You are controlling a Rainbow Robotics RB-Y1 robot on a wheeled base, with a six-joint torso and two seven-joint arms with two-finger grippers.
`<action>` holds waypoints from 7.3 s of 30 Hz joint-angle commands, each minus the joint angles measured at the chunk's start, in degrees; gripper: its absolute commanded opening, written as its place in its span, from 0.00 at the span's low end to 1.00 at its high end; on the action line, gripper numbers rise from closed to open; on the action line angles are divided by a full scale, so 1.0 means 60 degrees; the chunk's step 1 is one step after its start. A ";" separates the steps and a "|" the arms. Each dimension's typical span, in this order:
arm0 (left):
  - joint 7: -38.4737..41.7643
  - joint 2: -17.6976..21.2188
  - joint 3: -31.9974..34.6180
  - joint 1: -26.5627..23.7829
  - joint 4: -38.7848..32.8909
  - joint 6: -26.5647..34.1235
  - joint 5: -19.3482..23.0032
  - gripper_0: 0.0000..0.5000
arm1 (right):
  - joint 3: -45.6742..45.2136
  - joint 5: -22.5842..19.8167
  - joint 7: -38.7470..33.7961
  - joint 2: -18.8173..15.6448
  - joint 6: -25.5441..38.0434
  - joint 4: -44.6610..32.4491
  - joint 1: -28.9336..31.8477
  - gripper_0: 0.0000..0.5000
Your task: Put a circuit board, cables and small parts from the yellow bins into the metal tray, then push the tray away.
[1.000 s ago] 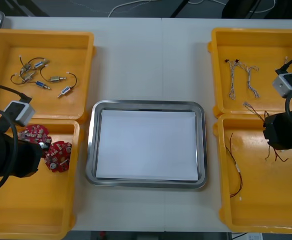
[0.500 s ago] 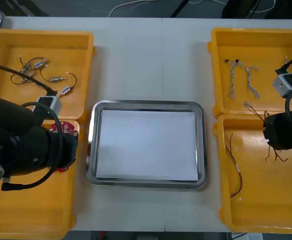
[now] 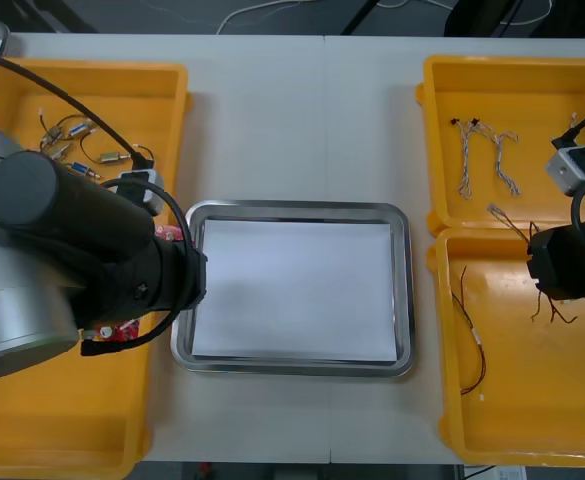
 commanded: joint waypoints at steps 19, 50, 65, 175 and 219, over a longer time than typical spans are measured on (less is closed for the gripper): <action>0.1283 -0.1237 -0.4027 -0.1776 0.1955 -0.0721 -0.2105 0.00 | 0.0078 0.0039 -0.0491 -0.0243 0.0032 -0.0271 -0.0050 0.00; 0.0346 -0.2233 -0.4701 0.0055 0.3595 -0.2464 -0.4375 0.00 | 0.0078 0.0039 -0.0491 -0.0243 0.0032 -0.0271 -0.0050 0.00; 0.0346 -0.2233 -0.4862 0.0099 0.3610 -0.2274 -0.4609 0.62 | 0.0078 0.0039 -0.0491 -0.0243 0.0032 -0.0271 -0.0050 0.00; -1.1358 -0.1002 0.4952 -0.0531 0.7946 -0.3314 -0.1416 1.00 | 1.0874 0.2940 0.6657 0.2013 -0.2965 0.3713 -0.5045 1.00; -1.4405 -0.1998 0.3106 -0.1732 1.0890 -0.5614 -0.1343 0.94 | 0.3140 -0.0517 0.1618 0.0226 0.0032 0.2453 -0.3976 1.00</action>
